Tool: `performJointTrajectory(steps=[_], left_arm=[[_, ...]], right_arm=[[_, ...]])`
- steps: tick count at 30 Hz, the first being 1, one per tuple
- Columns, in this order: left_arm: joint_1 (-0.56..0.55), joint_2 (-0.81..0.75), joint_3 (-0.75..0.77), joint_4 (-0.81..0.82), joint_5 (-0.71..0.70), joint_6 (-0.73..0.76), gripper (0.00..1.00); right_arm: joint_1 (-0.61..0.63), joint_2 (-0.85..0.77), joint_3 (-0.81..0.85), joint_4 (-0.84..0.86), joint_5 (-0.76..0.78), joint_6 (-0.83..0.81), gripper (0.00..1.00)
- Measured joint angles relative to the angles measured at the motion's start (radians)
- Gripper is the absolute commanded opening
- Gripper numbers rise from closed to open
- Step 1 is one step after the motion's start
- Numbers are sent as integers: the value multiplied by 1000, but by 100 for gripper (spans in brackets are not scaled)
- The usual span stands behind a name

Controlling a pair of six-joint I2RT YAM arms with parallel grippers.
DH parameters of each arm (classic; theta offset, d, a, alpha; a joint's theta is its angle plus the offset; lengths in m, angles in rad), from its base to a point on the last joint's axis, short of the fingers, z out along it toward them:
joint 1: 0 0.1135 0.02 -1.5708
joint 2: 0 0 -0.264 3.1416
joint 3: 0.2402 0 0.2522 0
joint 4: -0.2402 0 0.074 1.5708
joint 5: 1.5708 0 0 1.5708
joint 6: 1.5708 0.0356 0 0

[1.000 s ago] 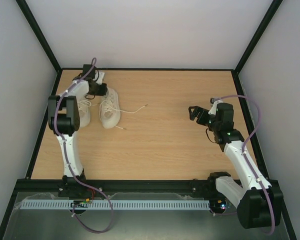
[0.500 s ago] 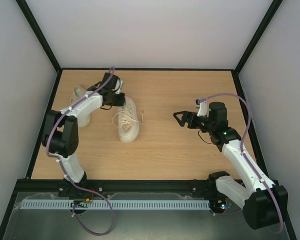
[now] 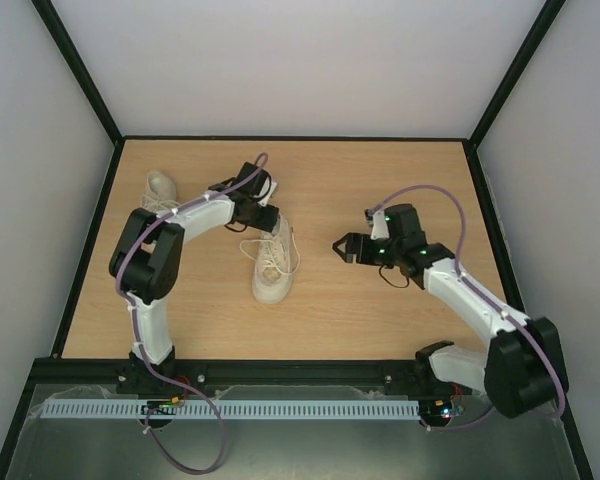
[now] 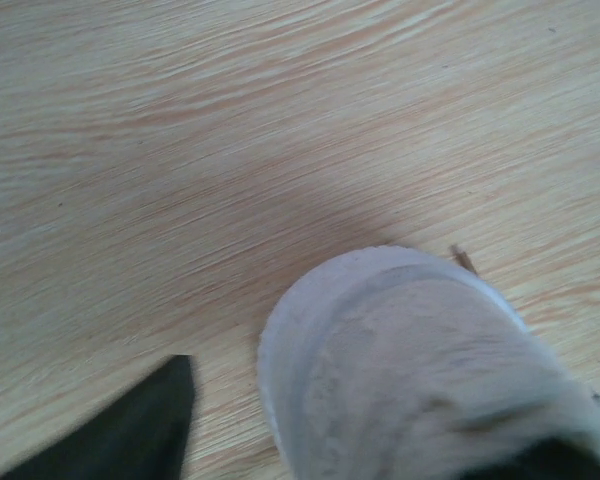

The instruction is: Tie the shoes

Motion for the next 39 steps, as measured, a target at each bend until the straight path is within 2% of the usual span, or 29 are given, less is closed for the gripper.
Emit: performJointTrajectory(steps=[1,4,6,8,13,16,22,29,32,35,38,39], left_arm=[[0,-3,0,1,8,17,98],[10,-18,0,-4,48,58,99],[31,-39,0,-11,102,99,99],[97,-95,0,-16,164,138,96],[306,-256,-57,0,294,288,75],[375,-358,-201,34,329,427,74],[337,-423,-494,124,418,598,78],[287,-396,-520,271,442,686,77],[250,-346,-517,323,422,696,71],[226,-286,-502,344,403,703,65],[217,-254,-499,353,391,712,52],[217,-250,-499,355,386,721,44]], right_arm=[[21,37,9,-4,6,-1,77],[52,109,29,-3,2,-10,65],[60,150,43,-1,-3,-19,61],[69,200,66,-2,1,-27,59],[117,387,183,-1,23,20,57],[165,490,242,-1,54,71,58],[237,645,340,-4,78,135,56],[238,603,318,6,47,98,60],[238,551,294,8,13,63,58],[239,545,288,2,41,74,53],[239,579,289,-1,72,113,53],[238,594,289,0,76,125,53]])
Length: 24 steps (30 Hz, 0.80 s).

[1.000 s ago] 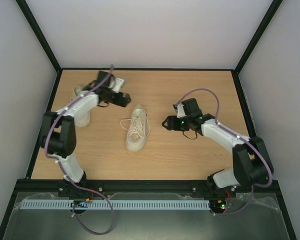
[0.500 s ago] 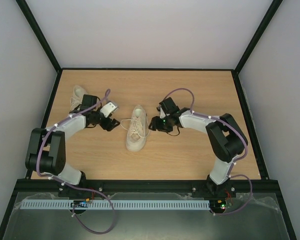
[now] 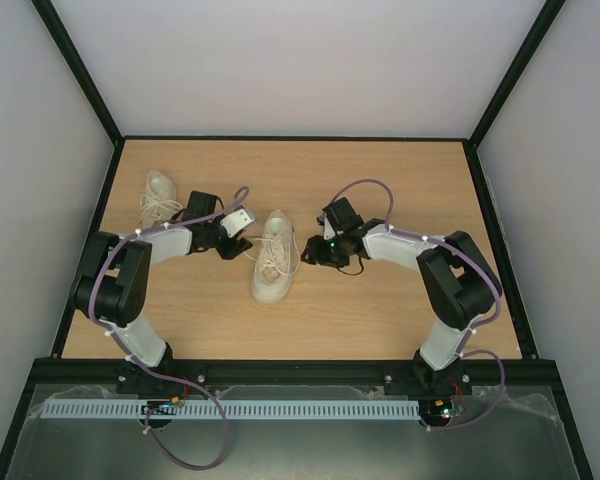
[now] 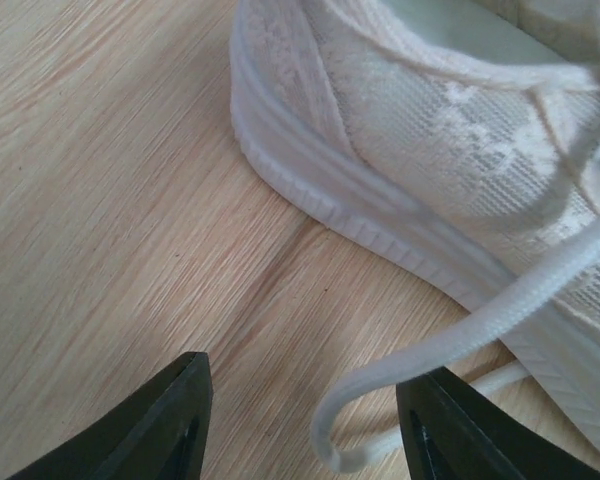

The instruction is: Tie the shoes

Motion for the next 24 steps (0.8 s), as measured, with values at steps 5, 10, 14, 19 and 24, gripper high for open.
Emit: performJointTrajectory(steps=[5,10,14,19,24], left_arm=[[-2,3,12,-3,-2,17,3],[-3,-31,29,-58,2,5,3],[-4,-99,116,-198,54,-22,2],[-9,-124,280,-352,171,-87,3],[-18,-129,297,-465,297,-172,2]], right_arm=[[0,18,0,2,0,4,54],[0,-63,0,1,-28,-64,55],[7,-164,0,8,-65,-126,55],[52,-272,-1,69,-109,-179,57],[183,-285,-21,208,-74,-189,54]])
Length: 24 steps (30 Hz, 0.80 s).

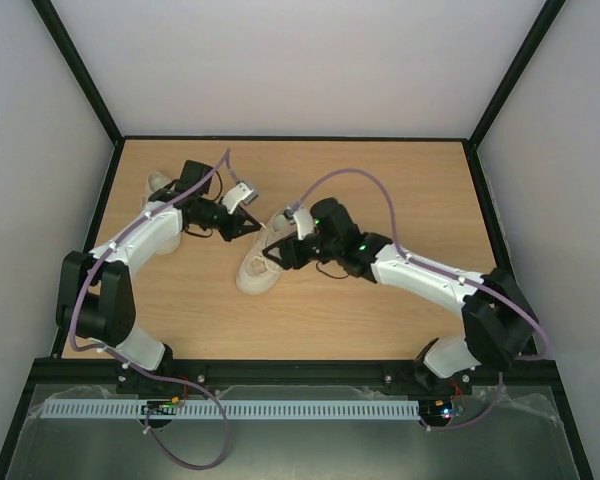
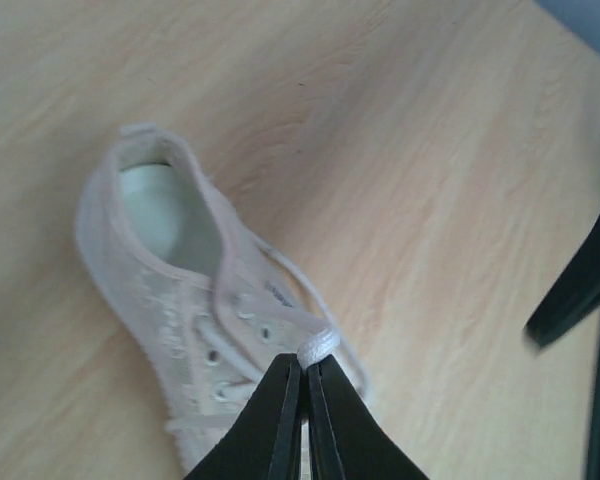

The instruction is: Tie the shoes

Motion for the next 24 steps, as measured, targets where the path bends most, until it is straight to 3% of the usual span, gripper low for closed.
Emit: performJointTrajectory(steps=[8,19,24], left_arm=[[-4,2,-4,-56,133,-130,2],[-11,4,-4,39,272,-356,2],[-10,4,-13,87,296,-447,3]], right_arm=[[100,143,-24,208,117,40,53],[120,187,-92,410,317,63,58],[120,237,-50,409,341,57,49]])
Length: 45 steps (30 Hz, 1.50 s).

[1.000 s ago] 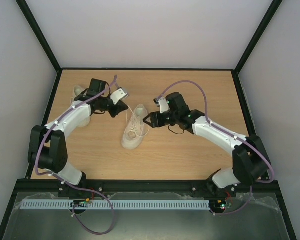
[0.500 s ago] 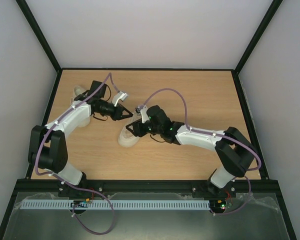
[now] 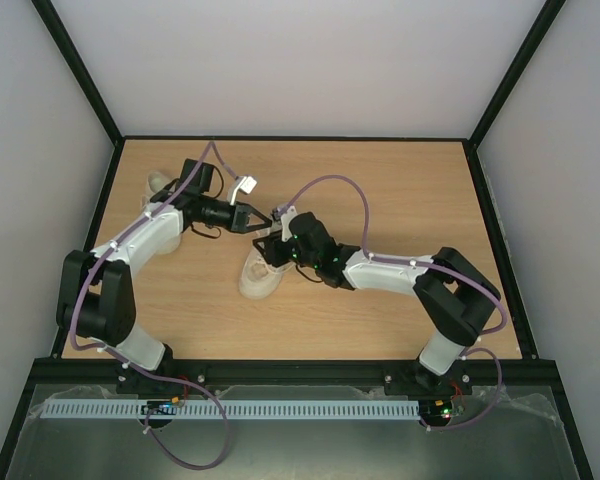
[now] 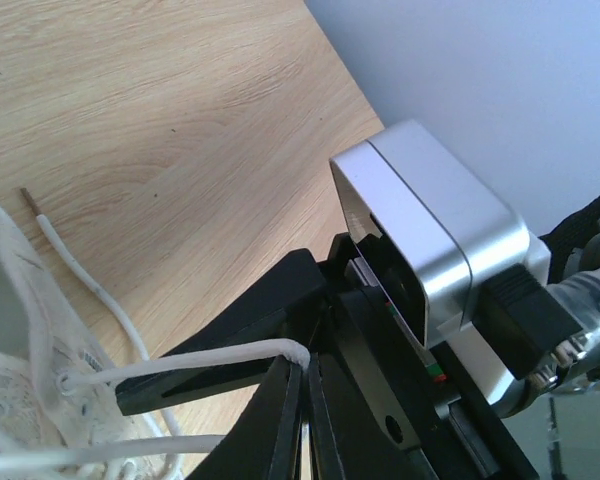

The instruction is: Tie the shoes

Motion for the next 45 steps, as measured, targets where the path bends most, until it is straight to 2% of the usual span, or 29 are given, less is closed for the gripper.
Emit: performJointTrajectory(steps=[3,9,16,22,23,25,26,27,29,33,35,37,41,45], left_arm=[[0,0,-15,40,23,-66,2],[-2,0,-25,90,49,-154,2],[-5,0,-29,119,48,-197,2],[2,0,-29,137,36,-214,4],[2,0,-30,138,35,-214,16],[2,0,-32,138,30,-202,57],[4,0,-33,140,10,-196,68],[9,0,-33,141,-6,-183,72],[26,0,-32,135,-52,-153,73],[54,-7,-22,98,-165,-26,58],[59,-32,-11,50,-216,97,51],[45,-55,16,-35,-240,250,50],[-77,-94,40,-206,-311,608,48],[-275,-74,8,-256,-437,843,50]], right_arm=[[0,0,4,1,14,2,46],[0,-2,4,14,28,22,30],[0,-32,-8,19,58,53,2],[0,-89,-19,-23,53,56,1],[0,-100,-19,-40,50,56,1],[-5,-117,-19,-76,43,58,1],[-10,-125,-19,-99,33,60,1],[-20,-133,-18,-133,5,65,1],[-55,-137,-10,-200,-53,71,1],[-162,-131,35,-361,-156,73,1],[-211,-123,68,-426,-203,69,1],[-257,-105,112,-480,-243,60,1],[-339,-39,256,-580,-315,30,1],[-391,41,369,-649,-384,5,1]])
